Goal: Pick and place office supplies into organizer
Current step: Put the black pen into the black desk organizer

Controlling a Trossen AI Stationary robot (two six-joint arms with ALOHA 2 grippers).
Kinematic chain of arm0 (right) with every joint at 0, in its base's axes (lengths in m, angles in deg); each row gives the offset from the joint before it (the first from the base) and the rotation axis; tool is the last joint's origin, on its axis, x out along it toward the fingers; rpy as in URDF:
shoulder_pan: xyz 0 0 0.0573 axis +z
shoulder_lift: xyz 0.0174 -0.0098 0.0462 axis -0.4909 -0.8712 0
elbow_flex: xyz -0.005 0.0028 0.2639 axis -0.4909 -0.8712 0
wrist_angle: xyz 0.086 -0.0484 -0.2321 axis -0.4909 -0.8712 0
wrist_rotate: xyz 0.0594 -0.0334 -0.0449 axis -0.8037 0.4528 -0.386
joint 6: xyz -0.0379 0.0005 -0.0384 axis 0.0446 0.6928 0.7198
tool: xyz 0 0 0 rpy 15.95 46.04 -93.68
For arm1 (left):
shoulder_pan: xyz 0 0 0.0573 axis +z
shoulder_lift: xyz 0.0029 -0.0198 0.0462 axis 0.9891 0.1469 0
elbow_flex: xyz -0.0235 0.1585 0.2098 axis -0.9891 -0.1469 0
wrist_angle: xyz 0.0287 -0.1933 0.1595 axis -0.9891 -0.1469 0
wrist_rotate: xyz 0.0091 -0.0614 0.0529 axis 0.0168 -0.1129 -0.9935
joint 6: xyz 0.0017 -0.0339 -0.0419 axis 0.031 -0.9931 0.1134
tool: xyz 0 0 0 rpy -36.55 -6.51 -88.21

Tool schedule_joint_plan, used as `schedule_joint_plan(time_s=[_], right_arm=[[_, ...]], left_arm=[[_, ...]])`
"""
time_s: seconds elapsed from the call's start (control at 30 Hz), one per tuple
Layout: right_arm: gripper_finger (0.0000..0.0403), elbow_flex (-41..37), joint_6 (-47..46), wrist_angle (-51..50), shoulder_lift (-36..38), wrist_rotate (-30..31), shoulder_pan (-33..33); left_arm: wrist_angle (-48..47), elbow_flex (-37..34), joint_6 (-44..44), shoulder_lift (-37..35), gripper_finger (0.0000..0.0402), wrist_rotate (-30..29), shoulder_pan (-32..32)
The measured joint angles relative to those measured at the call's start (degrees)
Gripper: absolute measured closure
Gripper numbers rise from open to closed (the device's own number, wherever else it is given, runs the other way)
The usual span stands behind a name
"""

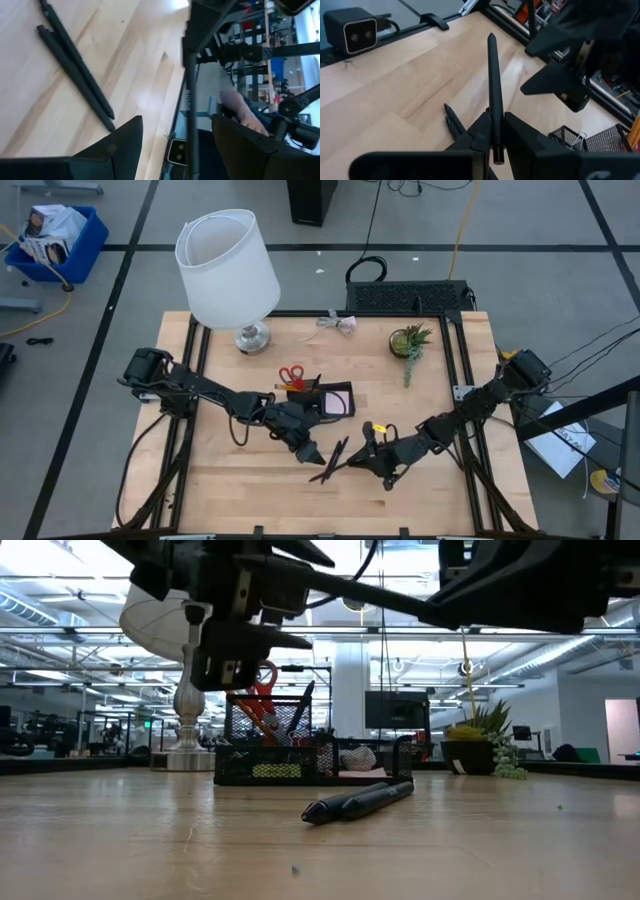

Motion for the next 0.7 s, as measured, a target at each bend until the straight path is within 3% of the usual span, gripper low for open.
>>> schedule_joint_plan(time_s=[0.4,0.7], right_arm=[[0.0365,2.8,1.9,2.1,-3.8,-1.4,-3.8],[0.0367,4.1,3.9,2.9,-5.2,-1.4,-4.7]], left_arm=[[4.0,0.0,-1.4,1.3,0.016,0.0,-0.5],[0.8,0.0,-0.9,1.6,0.0177,0.1,-1.2]])
